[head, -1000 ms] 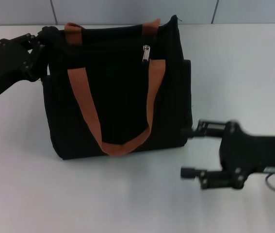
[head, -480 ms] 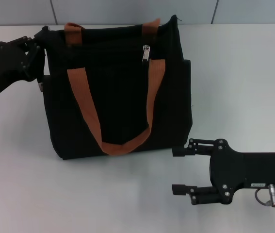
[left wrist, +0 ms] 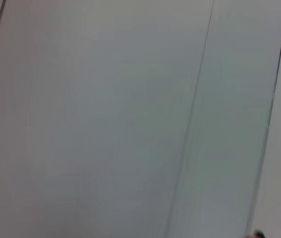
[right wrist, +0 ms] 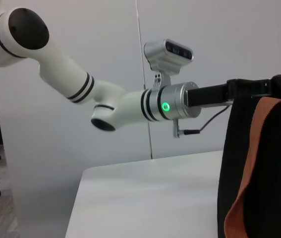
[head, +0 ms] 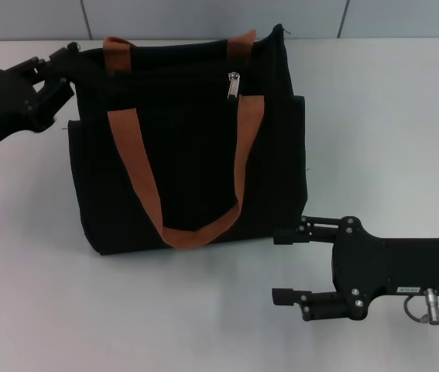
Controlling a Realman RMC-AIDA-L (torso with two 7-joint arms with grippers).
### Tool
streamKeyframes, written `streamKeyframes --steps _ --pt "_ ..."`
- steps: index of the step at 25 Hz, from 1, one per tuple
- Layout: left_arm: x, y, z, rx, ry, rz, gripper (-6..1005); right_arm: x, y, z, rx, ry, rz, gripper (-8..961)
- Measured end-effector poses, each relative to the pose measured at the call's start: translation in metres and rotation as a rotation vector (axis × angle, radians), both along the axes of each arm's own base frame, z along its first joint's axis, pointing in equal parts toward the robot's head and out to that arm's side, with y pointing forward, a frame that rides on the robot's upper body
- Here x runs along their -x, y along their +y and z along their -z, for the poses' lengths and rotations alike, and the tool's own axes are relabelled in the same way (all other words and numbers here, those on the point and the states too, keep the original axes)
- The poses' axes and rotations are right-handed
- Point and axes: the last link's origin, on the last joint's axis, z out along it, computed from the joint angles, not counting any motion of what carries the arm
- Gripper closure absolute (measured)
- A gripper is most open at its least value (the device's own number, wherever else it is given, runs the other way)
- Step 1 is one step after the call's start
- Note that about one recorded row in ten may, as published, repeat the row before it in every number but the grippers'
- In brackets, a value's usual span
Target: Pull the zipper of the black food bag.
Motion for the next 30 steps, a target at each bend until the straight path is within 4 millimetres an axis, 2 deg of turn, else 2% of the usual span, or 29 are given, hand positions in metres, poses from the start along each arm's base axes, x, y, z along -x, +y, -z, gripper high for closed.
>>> streamKeyframes --steps 2,4,6,8,9,11,12,13,15,16,18,19,21,22,23,24,26,28,29,30 --pt "0.002 0.0 -0.009 0.058 0.062 0.008 744 0.0 0.0 0.0 -0.002 0.0 0.0 201" --pt "0.002 0.0 -0.009 0.058 0.062 0.008 678 0.0 0.001 0.0 -0.005 -0.001 0.0 201" --pt "0.005 -0.003 -0.041 0.185 0.17 0.028 621 0.0 0.002 0.0 -0.007 -0.006 0.004 201" --pt "0.005 -0.003 -0.041 0.185 0.17 0.028 573 0.0 0.004 0.0 -0.008 -0.013 0.007 201" --pt "0.004 -0.006 -0.054 0.219 0.183 0.044 549 0.0 0.005 0.001 -0.008 -0.015 0.008 201" --pt "0.004 -0.006 -0.054 0.219 0.183 0.044 500 0.0 0.006 0.001 -0.009 -0.021 0.013 201" --pt "-0.002 -0.008 -0.079 0.215 0.14 0.083 476 0.0 0.006 0.002 -0.01 -0.023 0.014 201" --pt "-0.009 -0.011 -0.088 0.186 0.091 0.123 452 0.0 0.006 0.002 -0.011 -0.025 0.015 201" --pt "-0.019 -0.018 -0.089 0.157 0.023 0.209 404 0.0 0.007 0.002 -0.012 -0.027 0.018 201" --pt "-0.022 -0.022 -0.084 0.153 -0.001 0.249 380 -0.001 0.007 0.002 -0.014 -0.028 0.019 201" --pt "-0.026 -0.026 -0.078 0.148 -0.019 0.287 244 -0.001 0.008 0.002 -0.019 -0.032 0.022 201" --pt "-0.032 -0.031 -0.061 0.153 -0.036 0.337 176 -0.001 0.009 0.003 -0.021 -0.034 0.024 201" --pt "-0.036 -0.033 -0.049 0.168 -0.038 0.358 172 -0.001 0.009 0.003 -0.023 -0.034 0.024 201" --pt "-0.036 -0.033 -0.049 0.168 -0.038 0.358 169 -0.001 0.009 0.003 -0.023 -0.034 0.024 201" --pt "-0.038 -0.036 -0.039 0.189 -0.034 0.373 167 -0.001 0.009 0.003 -0.022 -0.034 0.023 201" --pt "-0.042 -0.045 -0.015 0.257 -0.016 0.417 165 0.0 0.009 0.003 -0.02 -0.032 0.022 201" --pt "-0.043 -0.052 -0.002 0.308 -0.001 0.444 166 0.0 0.009 0.003 -0.019 -0.032 0.019 201" --pt "-0.042 -0.055 0.001 0.321 0.003 0.45 167 0.0 0.008 0.003 -0.02 -0.032 0.017 201" --pt "-0.04 -0.067 0.019 0.389 0.018 0.468 167 -0.001 0.008 0.003 -0.019 -0.032 0.018 201" --pt "-0.04 -0.068 0.021 0.396 0.02 0.466 168 0.0 0.008 0.004 -0.016 -0.03 0.019 201"
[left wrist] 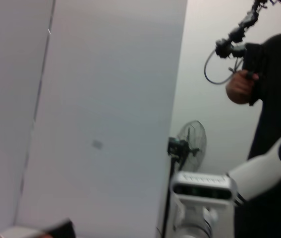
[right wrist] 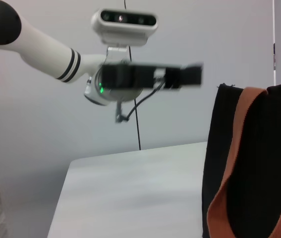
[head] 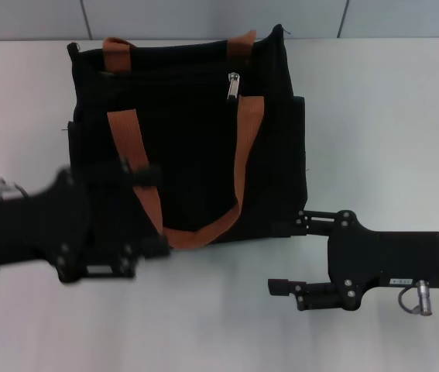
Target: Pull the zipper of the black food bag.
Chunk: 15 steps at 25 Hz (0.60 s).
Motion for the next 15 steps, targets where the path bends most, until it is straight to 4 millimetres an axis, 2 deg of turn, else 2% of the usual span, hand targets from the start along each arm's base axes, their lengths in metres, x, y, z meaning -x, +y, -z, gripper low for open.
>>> streamKeyframes --steps 9,15 --pt "0.031 -0.012 0.03 -0.026 0.147 -0.062 172 0.002 -0.005 0.009 0.045 -0.005 -0.008 201" --pt "0.041 -0.016 0.043 -0.022 0.215 -0.082 175 0.002 -0.006 0.011 0.05 0.001 0.004 201"
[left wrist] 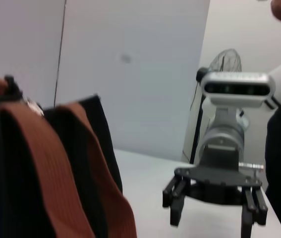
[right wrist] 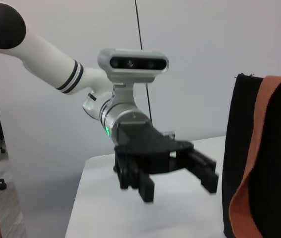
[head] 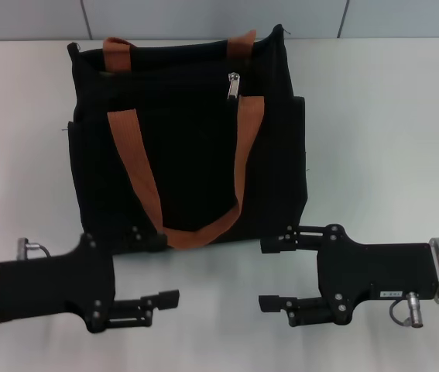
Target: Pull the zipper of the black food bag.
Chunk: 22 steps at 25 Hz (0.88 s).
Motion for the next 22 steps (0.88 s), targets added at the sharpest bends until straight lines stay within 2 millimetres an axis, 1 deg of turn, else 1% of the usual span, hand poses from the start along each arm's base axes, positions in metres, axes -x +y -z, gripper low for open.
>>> streamKeyframes --steps 1,4,22 --pt "0.0003 -0.0004 0.0019 0.003 0.005 0.0 176 0.0 -0.0002 0.0004 0.0 0.001 0.001 201" --pt "-0.001 -0.0015 0.0083 0.017 0.015 0.005 239 -0.0001 -0.0009 0.0014 -0.004 0.008 0.004 201" --pt "-0.0032 -0.0031 0.0113 0.031 0.01 0.013 237 0.0036 0.0025 0.0043 -0.013 0.007 -0.011 201"
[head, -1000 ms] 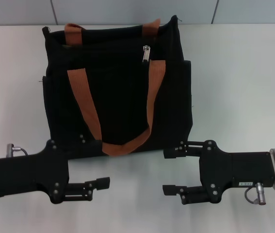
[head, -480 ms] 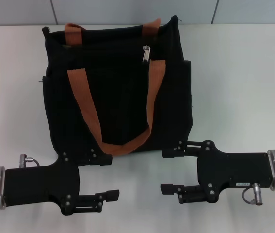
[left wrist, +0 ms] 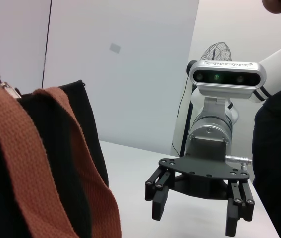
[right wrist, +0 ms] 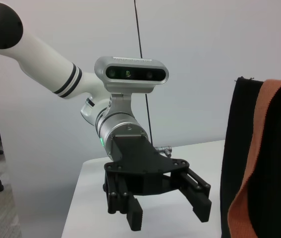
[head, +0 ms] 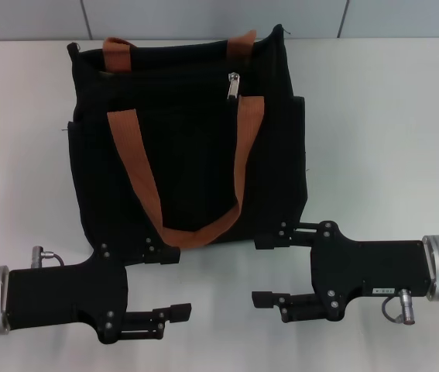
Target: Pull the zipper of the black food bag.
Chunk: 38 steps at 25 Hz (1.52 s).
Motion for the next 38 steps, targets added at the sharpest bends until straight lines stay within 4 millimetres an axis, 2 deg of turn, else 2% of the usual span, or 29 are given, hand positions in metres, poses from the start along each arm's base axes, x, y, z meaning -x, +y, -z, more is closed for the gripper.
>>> streamKeyframes --steps 38 --pt "-0.0016 0.0008 0.0009 -0.006 -0.009 -0.002 237 0.0025 0.0046 0.0005 -0.013 -0.009 -0.017 201"
